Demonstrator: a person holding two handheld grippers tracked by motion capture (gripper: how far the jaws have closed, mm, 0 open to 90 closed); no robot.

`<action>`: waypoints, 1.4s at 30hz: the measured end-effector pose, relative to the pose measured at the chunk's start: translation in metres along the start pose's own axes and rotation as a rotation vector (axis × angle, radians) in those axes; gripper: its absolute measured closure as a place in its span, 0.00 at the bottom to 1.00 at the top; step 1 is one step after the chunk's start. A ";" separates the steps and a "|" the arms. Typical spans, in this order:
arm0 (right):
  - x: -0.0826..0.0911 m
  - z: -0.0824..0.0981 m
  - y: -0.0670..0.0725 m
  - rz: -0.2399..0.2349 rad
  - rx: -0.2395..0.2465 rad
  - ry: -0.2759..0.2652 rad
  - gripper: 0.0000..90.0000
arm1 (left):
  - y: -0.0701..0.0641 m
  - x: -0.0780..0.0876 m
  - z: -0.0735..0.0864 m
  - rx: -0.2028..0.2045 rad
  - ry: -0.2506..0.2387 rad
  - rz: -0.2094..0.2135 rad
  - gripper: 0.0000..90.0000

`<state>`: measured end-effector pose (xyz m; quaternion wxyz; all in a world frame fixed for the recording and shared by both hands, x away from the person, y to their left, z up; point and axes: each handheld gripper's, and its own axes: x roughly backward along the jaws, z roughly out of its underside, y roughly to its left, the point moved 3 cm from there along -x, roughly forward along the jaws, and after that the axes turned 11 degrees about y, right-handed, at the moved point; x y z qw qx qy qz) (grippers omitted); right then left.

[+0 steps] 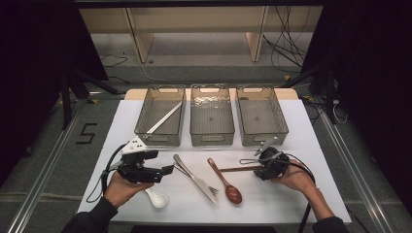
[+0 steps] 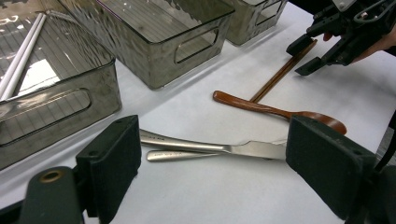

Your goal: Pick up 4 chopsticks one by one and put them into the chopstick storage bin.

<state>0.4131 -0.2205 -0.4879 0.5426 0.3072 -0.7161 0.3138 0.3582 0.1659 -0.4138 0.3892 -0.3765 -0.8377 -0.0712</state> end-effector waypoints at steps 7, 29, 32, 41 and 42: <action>0.000 0.002 0.001 -0.010 0.006 0.021 0.55 | -0.001 -0.001 0.000 -0.002 0.001 0.002 0.20; 0.006 0.007 0.005 0.049 0.073 0.073 0.61 | -0.001 -0.003 0.001 -0.012 0.012 0.008 0.20; 0.007 0.007 0.004 0.034 0.061 0.075 0.63 | -0.001 -0.004 0.001 -0.018 0.014 0.007 0.20; 0.006 0.009 0.006 0.000 0.079 0.103 0.67 | -0.001 -0.005 0.002 -0.019 0.017 0.009 0.20; 0.006 0.009 0.006 -0.004 0.077 0.102 0.68 | -0.001 -0.005 0.002 -0.018 0.018 0.008 0.20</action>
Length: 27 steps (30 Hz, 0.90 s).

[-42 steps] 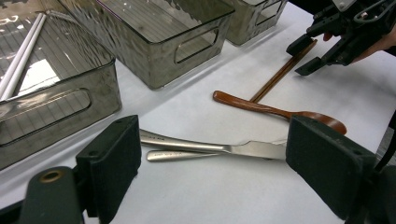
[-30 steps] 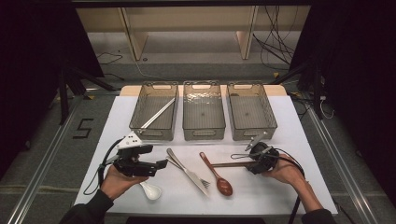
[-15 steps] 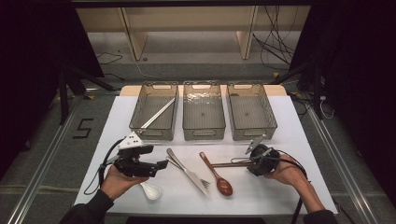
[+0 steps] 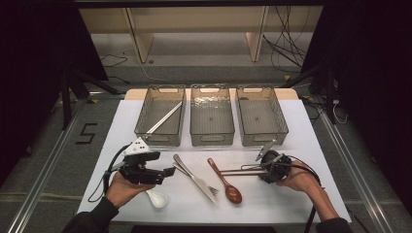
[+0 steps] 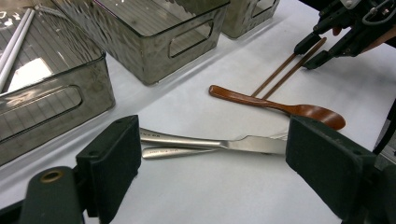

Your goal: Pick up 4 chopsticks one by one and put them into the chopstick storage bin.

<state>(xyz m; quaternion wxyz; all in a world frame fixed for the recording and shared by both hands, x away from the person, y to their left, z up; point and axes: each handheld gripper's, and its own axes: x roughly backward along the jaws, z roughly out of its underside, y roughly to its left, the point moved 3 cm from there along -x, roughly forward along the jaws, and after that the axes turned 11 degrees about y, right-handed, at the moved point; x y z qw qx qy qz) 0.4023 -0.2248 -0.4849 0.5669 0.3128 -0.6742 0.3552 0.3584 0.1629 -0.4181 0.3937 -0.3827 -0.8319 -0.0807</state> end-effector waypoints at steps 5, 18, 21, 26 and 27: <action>0.001 0.000 0.000 -0.026 -0.009 0.023 0.71 | 0.000 0.000 0.000 -0.002 0.000 0.002 0.20; 0.005 0.006 0.008 -0.078 0.053 0.172 0.84 | -0.001 0.000 0.000 -0.003 0.006 0.005 0.20; 0.005 0.006 0.011 -0.073 0.085 0.179 0.87 | -0.001 0.000 0.000 -0.004 0.007 0.005 0.20; 0.007 0.008 0.015 -0.073 0.147 0.193 0.93 | -0.001 -0.001 0.001 -0.004 0.008 0.005 0.20; 0.007 0.009 0.016 -0.075 0.153 0.191 0.94 | -0.001 -0.001 0.001 -0.006 0.010 0.007 0.20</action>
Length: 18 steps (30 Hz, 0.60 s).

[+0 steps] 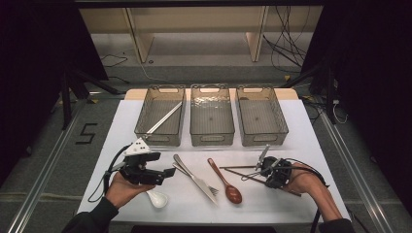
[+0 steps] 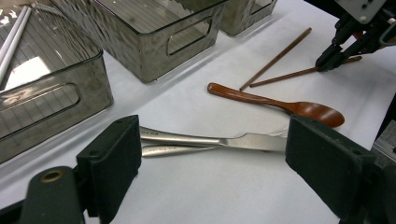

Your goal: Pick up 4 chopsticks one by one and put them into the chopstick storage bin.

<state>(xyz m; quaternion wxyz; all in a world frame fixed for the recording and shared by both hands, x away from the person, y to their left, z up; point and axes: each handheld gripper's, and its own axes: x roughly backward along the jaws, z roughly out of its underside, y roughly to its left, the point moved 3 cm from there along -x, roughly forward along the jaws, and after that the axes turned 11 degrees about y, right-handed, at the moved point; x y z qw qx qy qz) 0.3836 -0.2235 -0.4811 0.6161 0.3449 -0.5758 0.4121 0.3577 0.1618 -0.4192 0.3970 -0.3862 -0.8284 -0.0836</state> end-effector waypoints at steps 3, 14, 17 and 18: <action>0.000 0.001 0.001 0.008 0.025 0.002 0.94 | 0.000 0.000 0.000 -0.002 0.004 0.001 0.20; 0.015 -0.004 0.009 0.035 0.080 -0.049 0.95 | -0.003 -0.005 0.000 -0.027 0.025 0.018 0.21; 0.022 -0.008 0.013 0.043 0.097 -0.079 0.95 | -0.006 -0.007 -0.002 -0.047 0.031 0.033 0.21; 0.025 -0.010 0.015 0.046 0.108 -0.086 0.95 | -0.007 -0.008 -0.003 -0.057 0.036 0.035 0.21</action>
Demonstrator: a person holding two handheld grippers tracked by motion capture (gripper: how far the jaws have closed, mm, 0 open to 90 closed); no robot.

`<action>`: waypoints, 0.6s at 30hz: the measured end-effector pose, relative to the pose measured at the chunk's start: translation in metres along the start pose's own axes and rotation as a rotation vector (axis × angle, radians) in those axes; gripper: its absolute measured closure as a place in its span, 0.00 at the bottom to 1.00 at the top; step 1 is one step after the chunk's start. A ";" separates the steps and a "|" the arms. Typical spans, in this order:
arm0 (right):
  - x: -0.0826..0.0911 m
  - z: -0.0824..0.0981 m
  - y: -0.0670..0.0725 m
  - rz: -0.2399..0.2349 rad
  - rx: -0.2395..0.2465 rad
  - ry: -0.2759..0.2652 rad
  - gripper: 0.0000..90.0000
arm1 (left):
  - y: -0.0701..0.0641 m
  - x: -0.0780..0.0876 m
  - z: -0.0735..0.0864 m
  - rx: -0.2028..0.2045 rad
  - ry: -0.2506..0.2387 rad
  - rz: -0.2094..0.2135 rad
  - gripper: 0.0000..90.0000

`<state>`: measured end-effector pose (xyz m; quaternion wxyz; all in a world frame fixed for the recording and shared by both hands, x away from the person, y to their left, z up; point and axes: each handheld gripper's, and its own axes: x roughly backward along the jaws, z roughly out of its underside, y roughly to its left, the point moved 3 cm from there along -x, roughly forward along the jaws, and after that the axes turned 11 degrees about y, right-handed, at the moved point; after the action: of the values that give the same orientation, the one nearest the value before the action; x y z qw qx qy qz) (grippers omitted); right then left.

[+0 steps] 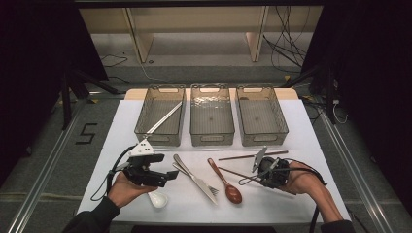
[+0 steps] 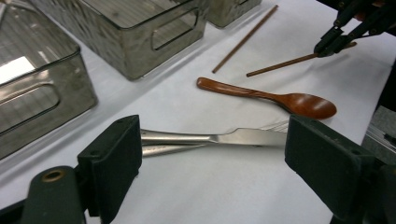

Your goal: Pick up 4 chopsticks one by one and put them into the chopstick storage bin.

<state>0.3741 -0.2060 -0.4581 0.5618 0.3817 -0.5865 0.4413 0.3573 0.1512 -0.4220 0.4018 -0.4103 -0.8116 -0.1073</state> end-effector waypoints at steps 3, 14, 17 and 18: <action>0.006 -0.007 0.005 0.005 0.025 -0.023 0.95 | -0.006 -0.004 -0.004 -0.033 0.009 0.023 0.21; 0.026 -0.039 0.032 0.046 0.146 -0.060 0.95 | -0.034 -0.028 -0.017 -0.198 0.131 0.071 0.24; 0.029 -0.046 0.039 0.054 0.172 -0.069 0.95 | -0.040 -0.036 -0.019 -0.237 0.167 0.066 0.25; 0.030 -0.048 0.041 0.052 0.182 -0.068 0.95 | -0.041 -0.038 -0.020 -0.250 0.177 0.068 0.25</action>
<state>0.3480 -0.1461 -0.4325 0.4930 0.4303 -0.5725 0.4939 0.3509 0.0930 -0.4307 0.4210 -0.4732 -0.7389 -0.2298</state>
